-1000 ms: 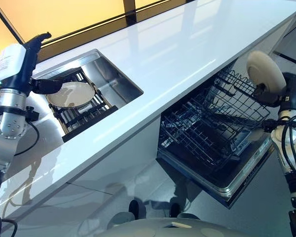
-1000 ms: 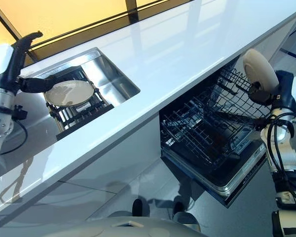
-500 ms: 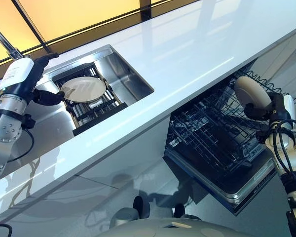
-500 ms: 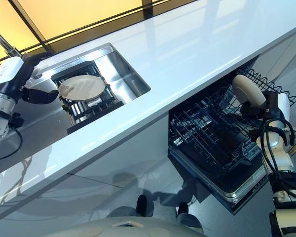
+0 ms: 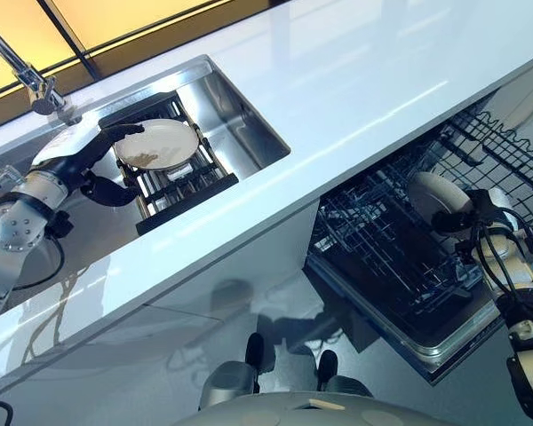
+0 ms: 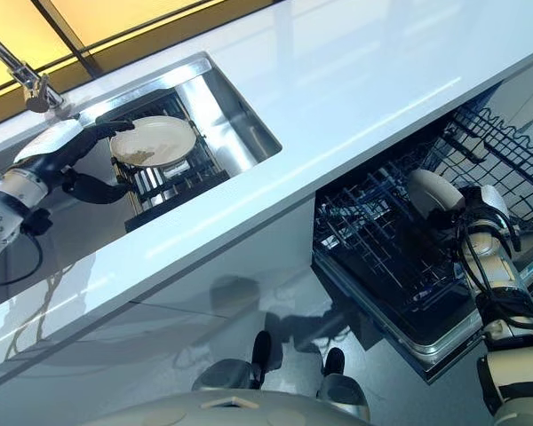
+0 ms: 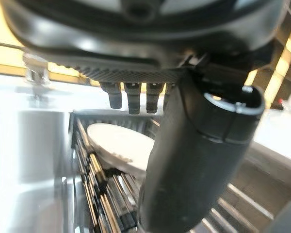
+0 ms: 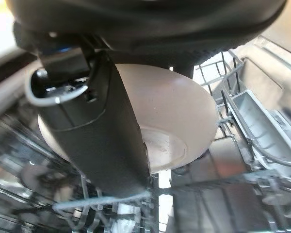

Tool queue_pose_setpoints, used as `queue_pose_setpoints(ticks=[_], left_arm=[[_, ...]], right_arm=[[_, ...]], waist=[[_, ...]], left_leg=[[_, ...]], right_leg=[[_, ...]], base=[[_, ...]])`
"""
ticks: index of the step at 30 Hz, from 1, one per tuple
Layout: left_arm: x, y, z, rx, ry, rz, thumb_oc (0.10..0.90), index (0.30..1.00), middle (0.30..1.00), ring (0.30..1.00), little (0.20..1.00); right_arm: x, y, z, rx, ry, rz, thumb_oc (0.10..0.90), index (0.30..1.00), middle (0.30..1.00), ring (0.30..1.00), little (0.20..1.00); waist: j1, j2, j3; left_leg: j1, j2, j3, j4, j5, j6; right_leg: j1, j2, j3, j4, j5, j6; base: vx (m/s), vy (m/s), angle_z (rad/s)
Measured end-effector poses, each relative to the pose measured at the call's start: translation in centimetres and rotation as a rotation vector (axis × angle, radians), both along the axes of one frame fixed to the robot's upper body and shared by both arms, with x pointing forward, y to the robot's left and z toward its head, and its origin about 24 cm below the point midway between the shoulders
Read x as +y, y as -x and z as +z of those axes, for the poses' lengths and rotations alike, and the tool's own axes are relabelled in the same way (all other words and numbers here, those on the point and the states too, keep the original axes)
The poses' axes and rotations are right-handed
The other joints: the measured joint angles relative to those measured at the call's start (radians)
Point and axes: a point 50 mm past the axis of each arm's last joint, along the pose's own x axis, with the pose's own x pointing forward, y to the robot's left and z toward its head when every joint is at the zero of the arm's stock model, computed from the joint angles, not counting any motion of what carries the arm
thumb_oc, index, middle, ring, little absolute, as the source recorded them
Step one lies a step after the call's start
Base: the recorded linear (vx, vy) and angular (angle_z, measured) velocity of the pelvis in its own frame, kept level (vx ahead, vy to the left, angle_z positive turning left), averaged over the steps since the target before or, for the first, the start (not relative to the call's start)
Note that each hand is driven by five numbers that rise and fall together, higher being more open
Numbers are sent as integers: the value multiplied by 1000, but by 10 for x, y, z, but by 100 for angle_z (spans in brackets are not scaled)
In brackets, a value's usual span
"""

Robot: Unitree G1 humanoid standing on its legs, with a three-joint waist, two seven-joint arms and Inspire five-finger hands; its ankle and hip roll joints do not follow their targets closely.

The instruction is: Pick up plates and place into dishwasher.

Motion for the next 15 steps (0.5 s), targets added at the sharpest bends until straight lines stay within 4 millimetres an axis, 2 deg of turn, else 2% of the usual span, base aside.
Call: queue_pose_setpoints(ticks=[4, 7, 15], left_arm=[[-14, -6, 15, -49, 13, -56, 800, 900, 900, 900, 900], [-17, -8, 16, -76, 9, -46, 800, 900, 900, 900, 900], [-17, -10, 33, -279, -14, 11, 800, 900, 900, 900, 900]], right_arm=[[8, -11, 10, -10, 20, 27, 100, 300, 300, 300, 200], [12, -16, 14, -11, 28, 41, 100, 300, 300, 300, 200], [14, -18, 16, -26, 28, 52, 100, 300, 300, 300, 200]], waist=[[0, 0, 37], [-6, -2, 41], [-9, -9, 55]], left_leg=[[-2, 2, 1, 5, 0, 0], [-2, 2, 6, 5, 0, 0], [-9, 2, 10, 5, 0, 0]], right_leg=[[0, 2, -1, 0, 0, 0], [-1, 2, 1, 0, 0, 0], [-9, 2, 7, 0, 1, -1]], base=[[-2, 0, 2], [0, 0, 0], [0, 0, 0]])
